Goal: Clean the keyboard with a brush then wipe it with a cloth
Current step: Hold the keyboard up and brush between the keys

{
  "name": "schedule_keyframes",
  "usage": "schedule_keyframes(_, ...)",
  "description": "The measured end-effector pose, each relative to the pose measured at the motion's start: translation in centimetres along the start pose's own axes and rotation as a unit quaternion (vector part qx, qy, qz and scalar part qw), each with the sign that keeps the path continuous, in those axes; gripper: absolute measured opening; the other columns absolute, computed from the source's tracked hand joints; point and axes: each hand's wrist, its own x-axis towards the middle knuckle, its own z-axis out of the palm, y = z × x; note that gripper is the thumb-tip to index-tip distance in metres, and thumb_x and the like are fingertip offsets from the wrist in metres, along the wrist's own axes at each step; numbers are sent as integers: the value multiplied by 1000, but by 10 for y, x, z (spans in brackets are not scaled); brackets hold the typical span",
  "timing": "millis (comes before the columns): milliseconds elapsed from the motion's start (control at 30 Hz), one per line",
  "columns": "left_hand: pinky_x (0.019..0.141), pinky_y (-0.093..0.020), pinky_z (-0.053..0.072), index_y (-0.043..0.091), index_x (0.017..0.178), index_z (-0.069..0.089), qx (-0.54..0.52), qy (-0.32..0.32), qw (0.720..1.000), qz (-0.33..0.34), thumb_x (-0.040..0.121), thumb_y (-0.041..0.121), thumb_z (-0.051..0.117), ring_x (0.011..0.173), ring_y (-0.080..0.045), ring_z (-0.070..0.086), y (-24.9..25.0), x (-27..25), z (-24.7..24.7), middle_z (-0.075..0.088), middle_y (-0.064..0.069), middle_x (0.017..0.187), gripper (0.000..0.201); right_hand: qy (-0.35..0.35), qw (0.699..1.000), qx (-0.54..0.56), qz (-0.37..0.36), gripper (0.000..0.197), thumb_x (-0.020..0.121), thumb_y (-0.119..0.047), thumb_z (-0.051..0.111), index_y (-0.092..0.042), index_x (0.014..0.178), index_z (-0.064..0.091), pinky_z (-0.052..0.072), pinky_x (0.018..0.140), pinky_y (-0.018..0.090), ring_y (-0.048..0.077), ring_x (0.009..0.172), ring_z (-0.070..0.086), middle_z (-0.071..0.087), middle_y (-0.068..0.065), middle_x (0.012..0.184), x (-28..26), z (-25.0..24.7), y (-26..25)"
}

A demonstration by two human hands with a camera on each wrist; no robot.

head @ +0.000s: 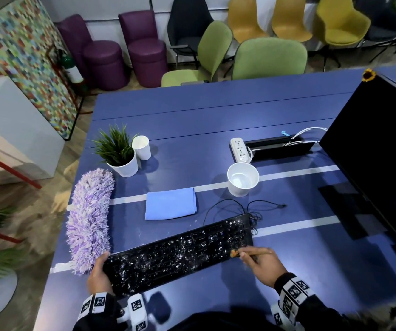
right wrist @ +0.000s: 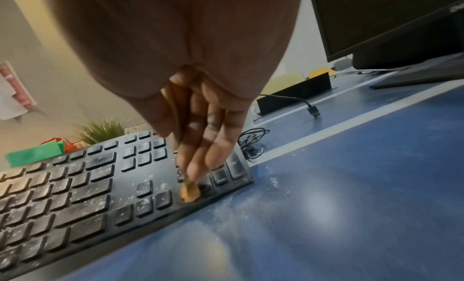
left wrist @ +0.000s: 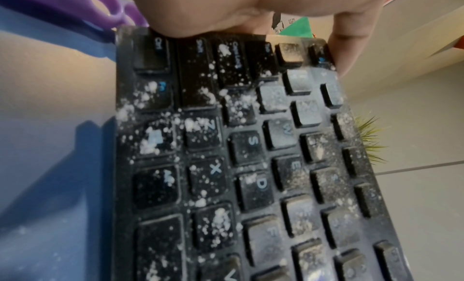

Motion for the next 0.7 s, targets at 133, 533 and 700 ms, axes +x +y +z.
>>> schedule_keyframes(133, 88, -55, 52, 15, 76, 73, 4, -5, 1000, 11, 66, 42, 76, 83, -33, 65, 0, -4, 1, 68, -19, 96, 29, 130, 991, -12, -32, 18, 92, -26, 57, -22, 91, 75, 49, 85, 18, -6, 80, 64, 62, -39, 85, 5, -9, -14)
schedule_keyframes(533, 83, -47, 53, 16, 69, 74, -12, 11, 999, 28, 64, 38, 76, 86, -29, 63, -3, 1, -1, 72, -9, 76, 22, 71, 996, -3, -55, 19, 93, -25, 56, -27, 85, 73, 42, 75, 0, -4, 81, 65, 66, -25, 87, 13, 3, -21)
schedule_keyframes(700, 90, -56, 53, 18, 69, 76, 10, 13, 1000, 9, 51, 51, 80, 84, -29, 66, -7, 10, -4, 72, -11, 82, 37, 28, 999, -36, -26, 19, 93, -25, 55, -25, 86, 73, 37, 80, -3, 0, 87, 65, 68, -19, 92, 12, 9, -16)
